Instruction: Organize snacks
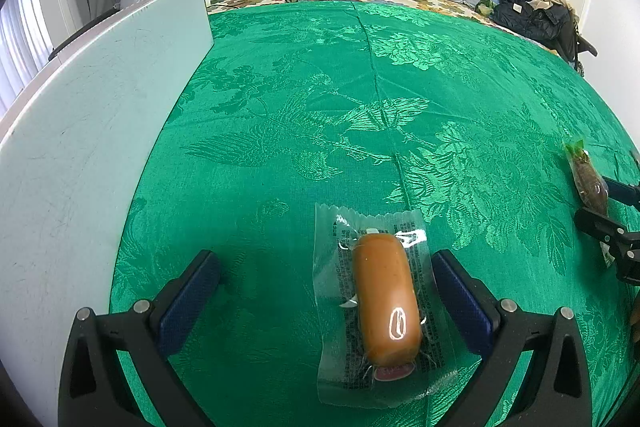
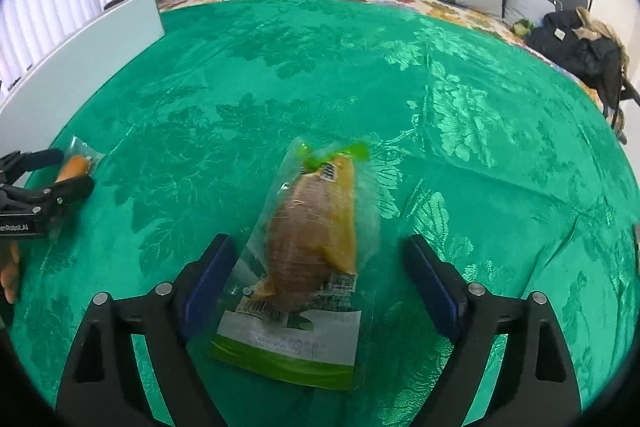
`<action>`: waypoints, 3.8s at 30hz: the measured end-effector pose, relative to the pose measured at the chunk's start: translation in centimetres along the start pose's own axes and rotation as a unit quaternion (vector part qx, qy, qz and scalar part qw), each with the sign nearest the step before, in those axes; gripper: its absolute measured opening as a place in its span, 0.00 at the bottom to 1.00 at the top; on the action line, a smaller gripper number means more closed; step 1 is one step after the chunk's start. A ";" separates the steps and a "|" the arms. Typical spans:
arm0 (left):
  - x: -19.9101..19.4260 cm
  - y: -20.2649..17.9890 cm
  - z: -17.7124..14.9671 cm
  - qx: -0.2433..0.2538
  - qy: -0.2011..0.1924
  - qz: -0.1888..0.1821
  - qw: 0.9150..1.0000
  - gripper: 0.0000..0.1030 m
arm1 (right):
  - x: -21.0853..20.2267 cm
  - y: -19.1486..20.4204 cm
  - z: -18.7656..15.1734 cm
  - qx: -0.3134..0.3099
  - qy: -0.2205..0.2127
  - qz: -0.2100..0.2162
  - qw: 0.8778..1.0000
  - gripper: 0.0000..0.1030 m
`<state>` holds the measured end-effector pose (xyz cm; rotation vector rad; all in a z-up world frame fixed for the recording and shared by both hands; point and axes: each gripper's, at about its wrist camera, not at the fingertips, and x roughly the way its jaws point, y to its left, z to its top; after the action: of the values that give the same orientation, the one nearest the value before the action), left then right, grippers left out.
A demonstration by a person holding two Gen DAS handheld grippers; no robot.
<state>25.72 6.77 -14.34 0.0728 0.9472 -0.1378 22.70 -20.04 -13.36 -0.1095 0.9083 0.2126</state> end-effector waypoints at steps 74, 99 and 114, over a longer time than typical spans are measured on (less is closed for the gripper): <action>1.1 -0.1 1.6 -0.006 -0.001 0.004 1.000 1.00 | -0.2 -0.5 0.0 0.003 -0.001 -0.002 1.000 0.88; 1.1 -0.1 1.6 -0.006 -0.001 0.004 1.000 1.00 | -0.1 -0.6 0.1 0.004 -0.001 -0.002 1.000 0.88; 1.1 -0.1 1.6 -0.004 -0.002 0.003 1.000 1.00 | -0.1 -0.6 0.1 0.003 -0.001 -0.002 1.000 0.88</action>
<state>27.64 6.42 -14.34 0.0669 0.9445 -0.1291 22.80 -20.64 -13.22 -0.1046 0.9060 0.2067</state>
